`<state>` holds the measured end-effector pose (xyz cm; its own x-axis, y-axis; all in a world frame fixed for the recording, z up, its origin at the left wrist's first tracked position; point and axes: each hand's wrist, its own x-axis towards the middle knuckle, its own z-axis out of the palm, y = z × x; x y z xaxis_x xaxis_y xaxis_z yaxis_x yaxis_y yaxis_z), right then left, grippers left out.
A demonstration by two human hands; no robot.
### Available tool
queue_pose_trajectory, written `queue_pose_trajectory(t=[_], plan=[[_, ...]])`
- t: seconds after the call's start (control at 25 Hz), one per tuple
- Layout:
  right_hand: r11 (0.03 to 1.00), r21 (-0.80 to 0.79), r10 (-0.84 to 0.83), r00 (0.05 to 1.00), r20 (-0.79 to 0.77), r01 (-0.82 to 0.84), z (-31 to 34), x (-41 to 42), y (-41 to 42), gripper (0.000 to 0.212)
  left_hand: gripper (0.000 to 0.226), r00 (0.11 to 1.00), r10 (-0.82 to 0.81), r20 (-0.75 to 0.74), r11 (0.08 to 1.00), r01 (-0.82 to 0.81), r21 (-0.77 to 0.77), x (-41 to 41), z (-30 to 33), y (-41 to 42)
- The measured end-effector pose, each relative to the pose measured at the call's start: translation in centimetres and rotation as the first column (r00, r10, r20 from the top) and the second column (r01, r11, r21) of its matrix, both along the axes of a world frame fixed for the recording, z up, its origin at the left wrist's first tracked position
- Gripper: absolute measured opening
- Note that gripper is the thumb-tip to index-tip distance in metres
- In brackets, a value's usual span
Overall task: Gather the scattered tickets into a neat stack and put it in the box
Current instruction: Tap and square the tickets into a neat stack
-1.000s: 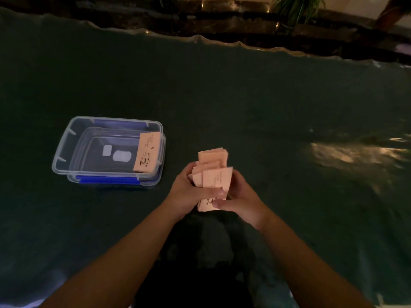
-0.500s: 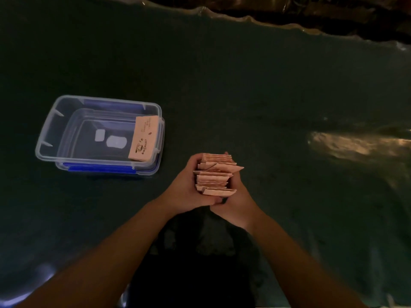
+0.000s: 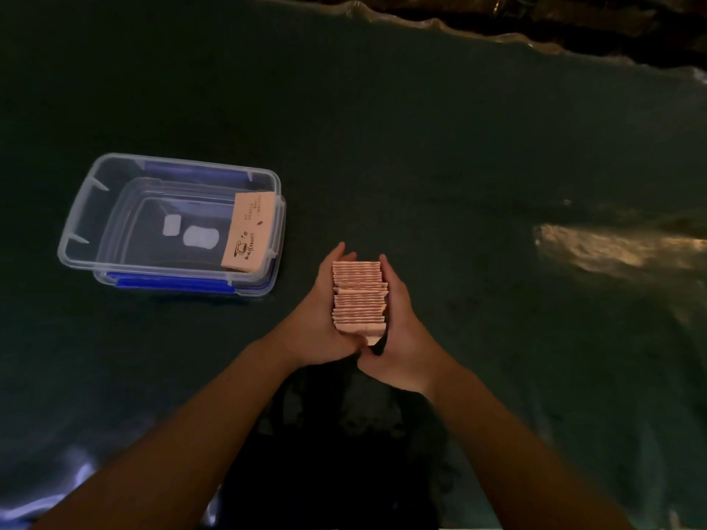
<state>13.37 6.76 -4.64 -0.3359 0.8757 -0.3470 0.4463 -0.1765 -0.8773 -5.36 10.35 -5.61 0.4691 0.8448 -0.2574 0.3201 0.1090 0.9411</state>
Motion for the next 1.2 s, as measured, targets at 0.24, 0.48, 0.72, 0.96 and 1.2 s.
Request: queue_pose_trajectory(t=[0.24,0.48,0.72,0.96,1.2], plan=[[1.0,-0.004,-0.02,1.0,0.005,0.02,-0.2,-0.7,0.3,0.136,0.138,0.996,-0.077,-0.044,0.996,0.078,0.034,0.1,0.2,-0.2],[0.999,-0.007,-0.052,0.998,0.029,0.053,-0.5,-1.3,-0.1,0.126,0.088,0.996,-0.012,-0.089,0.998,0.018,0.066,-0.2,-0.1,0.0],[0.988,-0.1,-0.122,0.99,-0.069,0.115,-1.1,-1.1,0.7,0.115,0.088,0.988,0.153,-0.025,0.988,-0.153,-0.009,-0.8,0.2,-0.1],[0.939,-0.259,-0.291,0.923,-0.252,0.225,-0.8,0.2,0.7,0.101,0.105,0.956,0.272,0.109,0.94,-0.24,-0.243,-2.2,0.8,-0.3],[0.889,-0.323,-0.426,0.843,-0.328,0.324,-1.0,0.1,0.4,0.099,0.107,0.922,0.307,0.237,0.93,-0.237,-0.281,-2.4,1.0,0.3]])
